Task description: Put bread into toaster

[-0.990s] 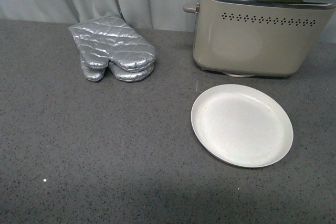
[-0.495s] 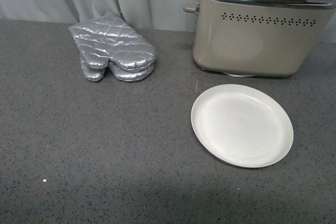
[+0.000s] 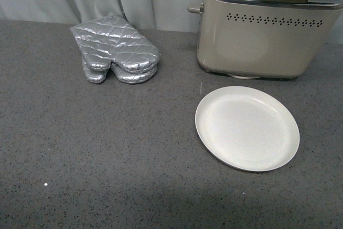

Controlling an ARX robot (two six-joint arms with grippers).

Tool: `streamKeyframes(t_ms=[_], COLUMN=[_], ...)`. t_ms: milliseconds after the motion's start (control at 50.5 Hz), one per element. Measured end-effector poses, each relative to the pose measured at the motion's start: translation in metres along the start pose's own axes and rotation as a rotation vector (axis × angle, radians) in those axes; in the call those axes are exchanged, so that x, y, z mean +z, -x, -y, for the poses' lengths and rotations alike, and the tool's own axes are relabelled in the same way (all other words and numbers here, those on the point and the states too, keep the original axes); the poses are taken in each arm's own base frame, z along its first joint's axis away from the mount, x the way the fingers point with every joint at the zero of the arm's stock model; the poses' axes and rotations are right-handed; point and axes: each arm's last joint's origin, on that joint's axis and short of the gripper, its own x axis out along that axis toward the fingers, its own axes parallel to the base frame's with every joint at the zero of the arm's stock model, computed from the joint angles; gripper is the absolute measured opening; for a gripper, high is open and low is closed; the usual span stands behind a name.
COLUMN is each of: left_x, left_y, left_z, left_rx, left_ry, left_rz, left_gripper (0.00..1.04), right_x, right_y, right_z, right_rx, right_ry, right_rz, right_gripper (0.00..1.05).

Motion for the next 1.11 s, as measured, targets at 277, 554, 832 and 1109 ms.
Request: streamKeyframes(t_ms=[277, 554, 832, 1109], left_x=[0.000, 0.000, 0.000, 0.000], left_y=[0.000, 0.000, 0.000, 0.000], left_z=[0.000, 0.000, 0.000, 0.000], left_rx=[0.000, 0.000, 0.000, 0.000], left_ry=[0.000, 0.000, 0.000, 0.000], left_rz=[0.000, 0.000, 0.000, 0.000], left_gripper=[0.98, 0.98, 0.98, 0.98], right_x=[0.008, 0.010, 0.019, 0.041], right_y=[-0.025, -0.031, 0.004, 0.052], right_z=[-0.015, -0.028, -0.030, 0.061], right_rx=[0.002, 0.108, 0.345, 0.546], right_ry=[0.011, 0.202, 0.543, 1.049], right_rz=[0.022, -0.003, 0.213, 0.478], right_gripper=[0.01, 0.40, 0.85, 0.88])
